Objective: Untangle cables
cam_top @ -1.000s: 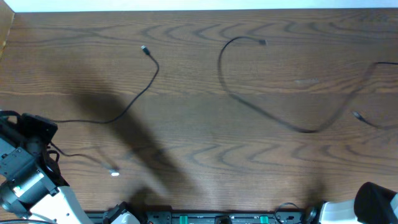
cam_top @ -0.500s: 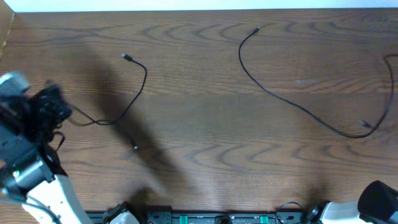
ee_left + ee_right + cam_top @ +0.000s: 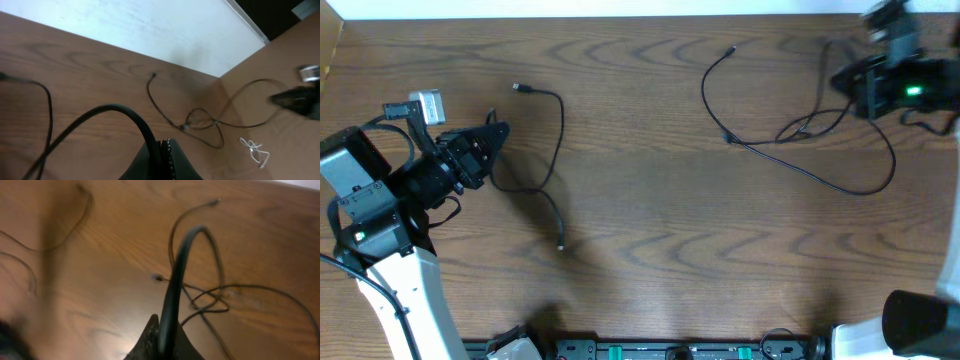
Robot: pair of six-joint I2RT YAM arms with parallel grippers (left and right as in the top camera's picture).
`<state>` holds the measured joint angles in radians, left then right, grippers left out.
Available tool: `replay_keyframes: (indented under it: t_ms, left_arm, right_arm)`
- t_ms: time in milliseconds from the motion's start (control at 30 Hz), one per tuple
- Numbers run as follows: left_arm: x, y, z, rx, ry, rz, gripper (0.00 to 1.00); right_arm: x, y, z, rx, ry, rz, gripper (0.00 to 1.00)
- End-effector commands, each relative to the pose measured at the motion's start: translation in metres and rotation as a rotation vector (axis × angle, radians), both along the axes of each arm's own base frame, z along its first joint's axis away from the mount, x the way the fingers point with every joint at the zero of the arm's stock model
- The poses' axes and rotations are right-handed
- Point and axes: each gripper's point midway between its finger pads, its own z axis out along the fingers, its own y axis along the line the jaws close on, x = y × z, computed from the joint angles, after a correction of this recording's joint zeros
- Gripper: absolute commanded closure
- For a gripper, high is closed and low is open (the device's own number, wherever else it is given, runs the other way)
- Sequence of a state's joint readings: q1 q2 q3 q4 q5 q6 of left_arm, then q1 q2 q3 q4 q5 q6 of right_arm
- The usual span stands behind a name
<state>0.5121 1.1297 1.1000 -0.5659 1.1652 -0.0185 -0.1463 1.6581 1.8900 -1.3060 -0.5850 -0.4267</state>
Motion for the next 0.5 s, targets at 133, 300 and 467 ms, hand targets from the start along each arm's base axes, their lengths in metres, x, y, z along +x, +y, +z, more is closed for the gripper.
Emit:
replay_keyframes:
  t_ms: [133, 300, 467]
  left_arm:
    - [-0.006, -0.005, -0.004, -0.016, 0.027, -0.019, 0.93]
    - [-0.008, -0.005, -0.008, -0.021, 0.053, -0.012, 0.93]
    - [-0.008, -0.005, -0.008, -0.02, 0.053, -0.012, 0.93]
  right_arm:
    - [0.008, 0.025, -0.119, -0.185, 0.157, 0.189, 0.99]
    - [0.009, 0.027, -0.171, -0.224, 0.288, 0.136, 0.99]
    - [0.0, 0.031, -0.221, -0.216, 0.416, 0.118, 0.99]
